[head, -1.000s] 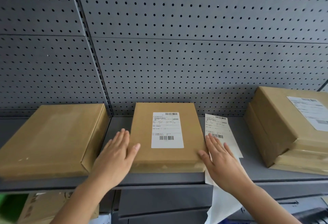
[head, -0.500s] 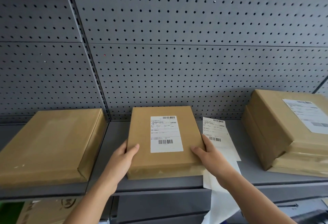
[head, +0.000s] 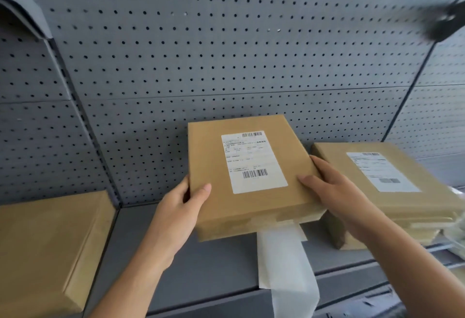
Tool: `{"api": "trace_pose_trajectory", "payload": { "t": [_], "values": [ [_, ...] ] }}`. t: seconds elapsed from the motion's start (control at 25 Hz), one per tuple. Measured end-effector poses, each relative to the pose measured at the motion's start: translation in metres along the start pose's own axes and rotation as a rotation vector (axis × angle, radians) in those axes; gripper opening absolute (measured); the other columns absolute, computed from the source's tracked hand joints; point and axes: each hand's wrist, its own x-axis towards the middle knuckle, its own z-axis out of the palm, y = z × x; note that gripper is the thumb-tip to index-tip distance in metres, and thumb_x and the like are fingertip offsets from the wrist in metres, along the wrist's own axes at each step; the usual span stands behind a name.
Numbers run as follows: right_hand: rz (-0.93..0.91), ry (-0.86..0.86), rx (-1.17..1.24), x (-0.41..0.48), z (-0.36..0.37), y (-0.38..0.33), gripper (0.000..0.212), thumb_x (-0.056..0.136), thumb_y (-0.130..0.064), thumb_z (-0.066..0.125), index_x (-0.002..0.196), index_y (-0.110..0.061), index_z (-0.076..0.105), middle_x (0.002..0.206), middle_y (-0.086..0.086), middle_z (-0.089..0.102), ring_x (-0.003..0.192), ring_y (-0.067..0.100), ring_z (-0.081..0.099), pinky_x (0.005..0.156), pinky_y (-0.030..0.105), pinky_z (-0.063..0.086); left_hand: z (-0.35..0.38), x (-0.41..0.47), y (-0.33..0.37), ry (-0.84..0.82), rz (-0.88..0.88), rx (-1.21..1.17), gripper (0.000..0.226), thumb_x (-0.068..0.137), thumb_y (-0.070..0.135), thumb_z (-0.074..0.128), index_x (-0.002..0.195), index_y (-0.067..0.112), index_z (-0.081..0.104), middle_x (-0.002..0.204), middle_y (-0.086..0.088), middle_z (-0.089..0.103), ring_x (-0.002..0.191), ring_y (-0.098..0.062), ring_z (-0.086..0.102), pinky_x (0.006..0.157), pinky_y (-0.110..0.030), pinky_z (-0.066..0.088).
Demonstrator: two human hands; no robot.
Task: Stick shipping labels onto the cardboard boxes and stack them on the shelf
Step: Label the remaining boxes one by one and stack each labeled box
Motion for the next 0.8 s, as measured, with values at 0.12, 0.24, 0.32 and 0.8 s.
{"api": "trace_pose_trajectory", "payload": {
  "t": [0.12,0.24,0.32,0.8],
  "values": [
    [-0.024,0.103,-0.054,0.004,-0.051,-0.008,0.048,0.092,-0.042,0.063,0.138,-0.040,0.049,0.129,-0.014,0.062,0.114,0.011,0.060,0.102,0.040,0.046,0.037,0.013,0.025,-0.087,0.067,0.002,0.026,0.100,0.042,0.056,0.124,0.043,0.066,0.111,0.030,0.073,0.105,0.008,0.067,0.093,-0.023,0.049],
    [-0.023,0.207,-0.078,0.004,-0.101,-0.010,0.042,0.092,-0.041,0.064,0.133,-0.036,0.054,0.124,-0.012,0.063,0.111,0.014,0.061,0.100,0.041,0.046,0.081,0.025,0.047,-0.187,0.119,0.024,0.032,0.098,0.049,0.056,0.128,0.042,0.064,0.114,0.029,0.072,0.107,0.007,0.066,0.094,-0.023,0.049],
    [-0.022,0.279,-0.089,0.006,-0.138,-0.008,0.031,0.090,-0.041,0.065,0.121,-0.042,0.059,0.121,-0.011,0.066,0.109,0.015,0.063,0.100,0.042,0.048,0.116,0.034,0.058,-0.250,0.148,0.054,0.038,0.096,0.054,0.055,0.130,0.040,0.063,0.117,0.025,0.072,0.111,0.002,0.065,0.100,-0.029,0.050],
    [0.080,0.406,-0.158,0.039,-0.258,0.049,0.012,0.094,-0.030,0.064,0.086,-0.037,0.069,0.096,-0.016,0.069,0.094,0.009,0.064,0.081,0.028,0.047,0.275,0.075,0.071,-0.326,0.155,0.253,0.055,0.092,0.067,0.047,0.126,0.028,0.064,0.118,0.009,0.070,0.112,-0.015,0.063,0.102,-0.039,0.050]
  ]
}}
